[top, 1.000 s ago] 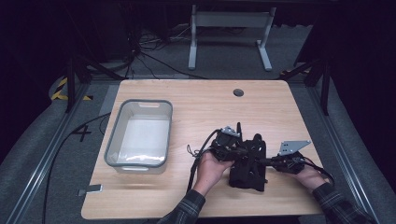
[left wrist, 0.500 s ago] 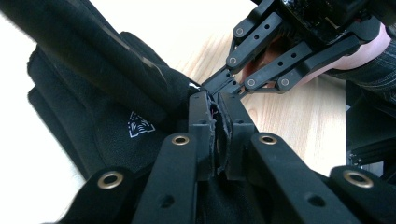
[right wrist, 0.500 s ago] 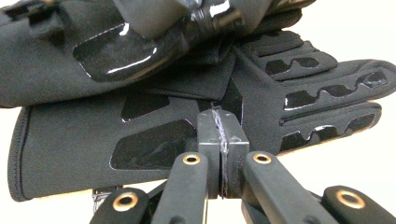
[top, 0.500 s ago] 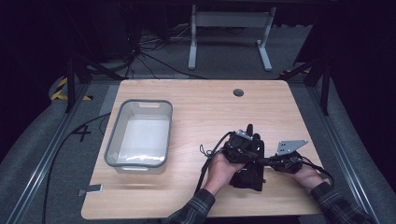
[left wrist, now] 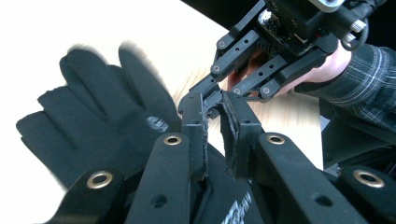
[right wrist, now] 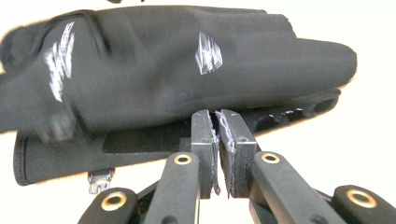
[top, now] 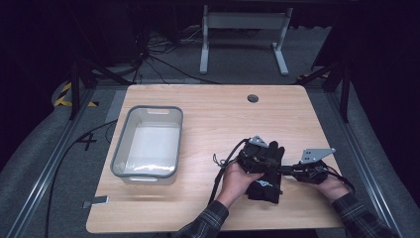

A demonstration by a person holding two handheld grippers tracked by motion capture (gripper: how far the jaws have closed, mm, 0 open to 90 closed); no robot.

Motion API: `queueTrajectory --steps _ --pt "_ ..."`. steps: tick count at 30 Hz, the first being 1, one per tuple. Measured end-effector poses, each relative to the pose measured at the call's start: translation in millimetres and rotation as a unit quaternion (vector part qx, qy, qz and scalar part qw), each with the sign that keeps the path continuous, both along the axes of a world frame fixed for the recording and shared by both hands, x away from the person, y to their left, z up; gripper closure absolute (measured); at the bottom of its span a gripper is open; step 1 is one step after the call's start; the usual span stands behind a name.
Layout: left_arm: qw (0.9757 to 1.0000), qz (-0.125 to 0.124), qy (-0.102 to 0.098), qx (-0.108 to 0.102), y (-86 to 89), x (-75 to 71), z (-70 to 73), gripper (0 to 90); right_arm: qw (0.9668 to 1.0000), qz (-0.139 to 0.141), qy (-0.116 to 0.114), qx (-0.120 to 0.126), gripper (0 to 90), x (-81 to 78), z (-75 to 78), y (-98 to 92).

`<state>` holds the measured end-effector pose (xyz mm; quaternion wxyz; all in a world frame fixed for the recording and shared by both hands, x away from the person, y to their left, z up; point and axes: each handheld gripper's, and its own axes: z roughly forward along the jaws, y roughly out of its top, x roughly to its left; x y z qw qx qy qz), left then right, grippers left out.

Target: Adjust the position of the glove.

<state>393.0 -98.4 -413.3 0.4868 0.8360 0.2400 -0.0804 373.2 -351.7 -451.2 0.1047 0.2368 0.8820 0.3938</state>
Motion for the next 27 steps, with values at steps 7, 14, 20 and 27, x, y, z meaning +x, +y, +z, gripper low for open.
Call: queueTrajectory --steps 7,14,20,27 --pt "0.9993 0.008 -0.022 0.028 15.3 -5.6 6.6 89.1 0.9998 -0.02 0.006 0.003 73.4 -7.3 3.1 -19.6" --pt "0.9979 0.021 -0.021 0.057 34.5 -15.0 -2.7 89.6 0.9981 -0.061 0.003 0.002 36.5 -11.4 -0.3 -31.3" --pt "0.9976 0.011 -0.018 0.066 36.8 -29.0 -9.2 89.7 0.9958 -0.091 0.009 -0.011 22.9 -14.6 -5.4 -41.3" --pt "0.9973 -0.009 -0.021 0.071 23.6 -39.6 -13.1 89.8 0.994 -0.106 -0.008 -0.027 14.4 -14.1 -13.9 -46.7"
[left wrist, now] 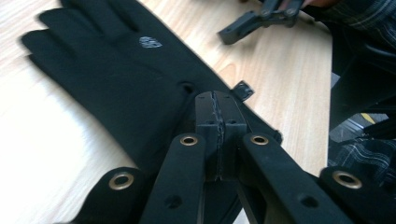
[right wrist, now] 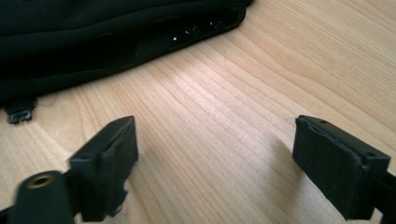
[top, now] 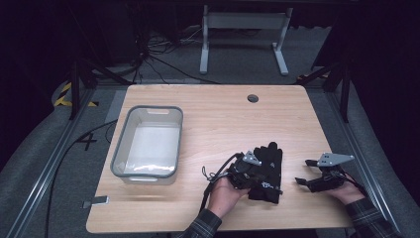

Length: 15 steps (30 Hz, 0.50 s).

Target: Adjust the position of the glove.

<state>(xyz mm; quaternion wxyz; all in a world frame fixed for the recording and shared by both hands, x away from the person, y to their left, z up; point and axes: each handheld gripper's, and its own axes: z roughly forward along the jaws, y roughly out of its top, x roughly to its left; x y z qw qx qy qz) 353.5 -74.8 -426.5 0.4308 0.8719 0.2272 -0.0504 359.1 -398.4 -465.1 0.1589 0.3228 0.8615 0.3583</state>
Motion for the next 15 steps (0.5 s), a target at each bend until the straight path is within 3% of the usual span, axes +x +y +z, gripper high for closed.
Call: queueTrajectory --steps 8,15 --pt "0.9994 -0.035 0.004 0.009 -25.3 -7.7 -7.3 89.8 0.9999 0.002 0.003 0.011 14.0 1.5 -1.8 -0.5" --pt "0.9974 -0.055 0.004 0.045 -43.5 -12.3 -20.8 89.8 0.9999 0.001 0.003 0.011 13.8 1.6 -1.8 0.1"
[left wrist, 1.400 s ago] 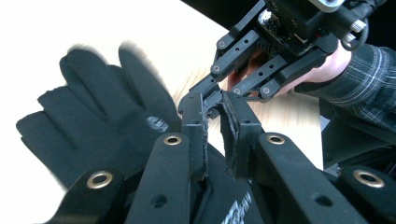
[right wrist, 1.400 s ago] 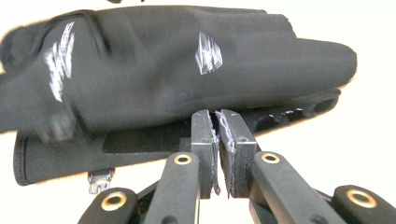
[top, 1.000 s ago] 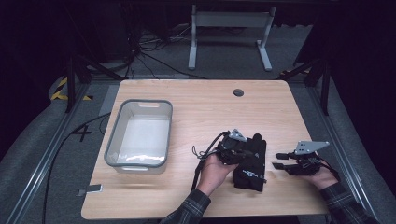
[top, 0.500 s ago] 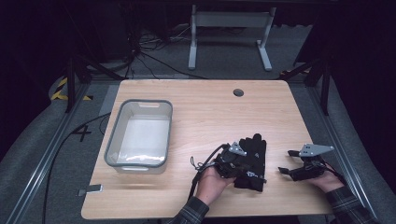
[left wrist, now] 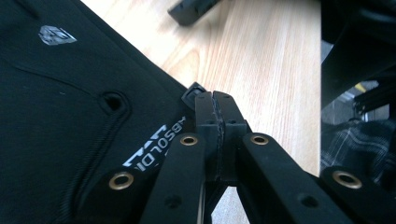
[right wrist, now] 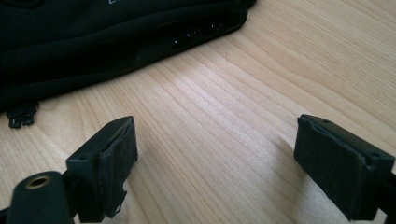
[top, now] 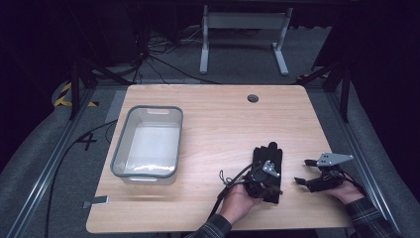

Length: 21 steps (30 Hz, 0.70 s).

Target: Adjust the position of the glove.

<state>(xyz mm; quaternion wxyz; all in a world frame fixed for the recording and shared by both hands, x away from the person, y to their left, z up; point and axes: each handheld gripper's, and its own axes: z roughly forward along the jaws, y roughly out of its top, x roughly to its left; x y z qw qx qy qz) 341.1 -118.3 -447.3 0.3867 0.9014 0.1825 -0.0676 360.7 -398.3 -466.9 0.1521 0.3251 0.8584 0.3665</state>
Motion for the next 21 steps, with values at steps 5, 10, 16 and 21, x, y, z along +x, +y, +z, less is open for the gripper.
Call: queueTrajectory --steps 5,10,16,21 --pt "0.9997 -0.003 0.001 0.023 -0.3 -0.7 -3.0 89.8 1.0 -0.002 -0.002 0.0 13.7 0.2 -0.1 0.6" --pt "0.9996 0.003 0.008 0.028 6.1 -0.5 -3.3 89.8 1.0 -0.001 -0.002 0.0 13.8 0.2 -0.2 0.6" --pt "0.9991 0.021 0.018 0.034 26.2 2.2 -2.9 89.8 1.0 -0.002 -0.002 0.0 13.7 0.2 -0.1 0.6" --pt "0.9982 0.04 0.021 0.038 45.7 5.9 -2.5 89.8 1.0 -0.002 -0.001 0.0 13.8 0.1 -0.1 0.6"
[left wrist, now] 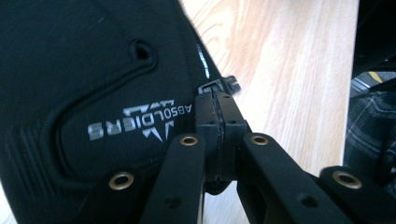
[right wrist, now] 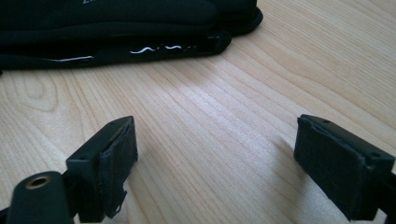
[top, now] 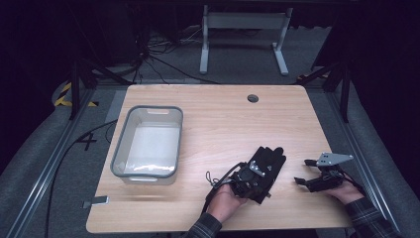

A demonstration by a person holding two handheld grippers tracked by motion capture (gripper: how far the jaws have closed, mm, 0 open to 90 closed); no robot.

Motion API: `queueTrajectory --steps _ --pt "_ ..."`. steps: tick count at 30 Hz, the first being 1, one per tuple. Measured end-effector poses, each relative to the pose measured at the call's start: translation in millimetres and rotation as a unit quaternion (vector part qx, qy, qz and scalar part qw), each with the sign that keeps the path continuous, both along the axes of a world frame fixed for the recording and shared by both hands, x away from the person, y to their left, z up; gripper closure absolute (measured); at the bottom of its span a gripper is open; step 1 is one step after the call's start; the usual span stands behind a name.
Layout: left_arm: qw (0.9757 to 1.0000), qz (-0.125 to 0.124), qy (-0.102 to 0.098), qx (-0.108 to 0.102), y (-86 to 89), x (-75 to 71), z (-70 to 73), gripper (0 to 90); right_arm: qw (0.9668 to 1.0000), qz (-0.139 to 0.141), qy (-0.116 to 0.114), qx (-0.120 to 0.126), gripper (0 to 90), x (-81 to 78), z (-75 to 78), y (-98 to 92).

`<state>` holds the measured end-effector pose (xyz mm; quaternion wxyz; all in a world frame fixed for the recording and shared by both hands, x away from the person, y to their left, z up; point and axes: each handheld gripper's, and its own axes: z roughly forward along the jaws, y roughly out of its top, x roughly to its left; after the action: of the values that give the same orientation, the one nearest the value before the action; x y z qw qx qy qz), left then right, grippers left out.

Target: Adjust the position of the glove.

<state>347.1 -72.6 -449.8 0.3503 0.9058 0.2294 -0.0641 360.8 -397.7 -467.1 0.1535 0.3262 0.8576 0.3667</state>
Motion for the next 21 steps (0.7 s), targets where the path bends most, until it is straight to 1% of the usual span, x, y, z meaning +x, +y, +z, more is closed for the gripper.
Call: queueTrajectory --steps 4,5,10,11,14,19,21 --pt "0.9998 0.018 -0.001 0.004 14.9 2.7 0.4 89.8 1.0 0.0 -0.001 0.0 13.8 0.1 0.0 0.0" --pt "0.9997 0.022 0.002 0.005 18.6 3.1 0.4 89.8 1.0 0.0 -0.001 0.0 13.7 0.2 0.0 0.0" --pt "0.9992 0.038 0.003 0.007 36.1 5.6 0.3 89.8 1.0 0.001 -0.001 0.0 13.8 0.3 -0.1 0.0" --pt "0.9992 0.038 0.003 0.007 36.1 5.6 0.3 89.8 1.0 0.001 -0.001 0.0 13.8 0.3 -0.1 0.0" --pt "0.9986 0.052 0.003 0.009 48.3 6.8 0.8 89.8 1.0 0.001 -0.001 0.0 13.8 0.4 -0.1 0.1" --pt "0.9986 0.052 0.002 0.005 50.2 6.7 3.7 89.7 1.0 0.0 -0.002 0.0 13.8 0.6 -0.1 0.2" --pt "0.9987 0.05 -0.003 -0.001 49.8 6.3 7.0 89.7 1.0 0.0 -0.002 0.0 13.8 0.6 -0.1 0.2"
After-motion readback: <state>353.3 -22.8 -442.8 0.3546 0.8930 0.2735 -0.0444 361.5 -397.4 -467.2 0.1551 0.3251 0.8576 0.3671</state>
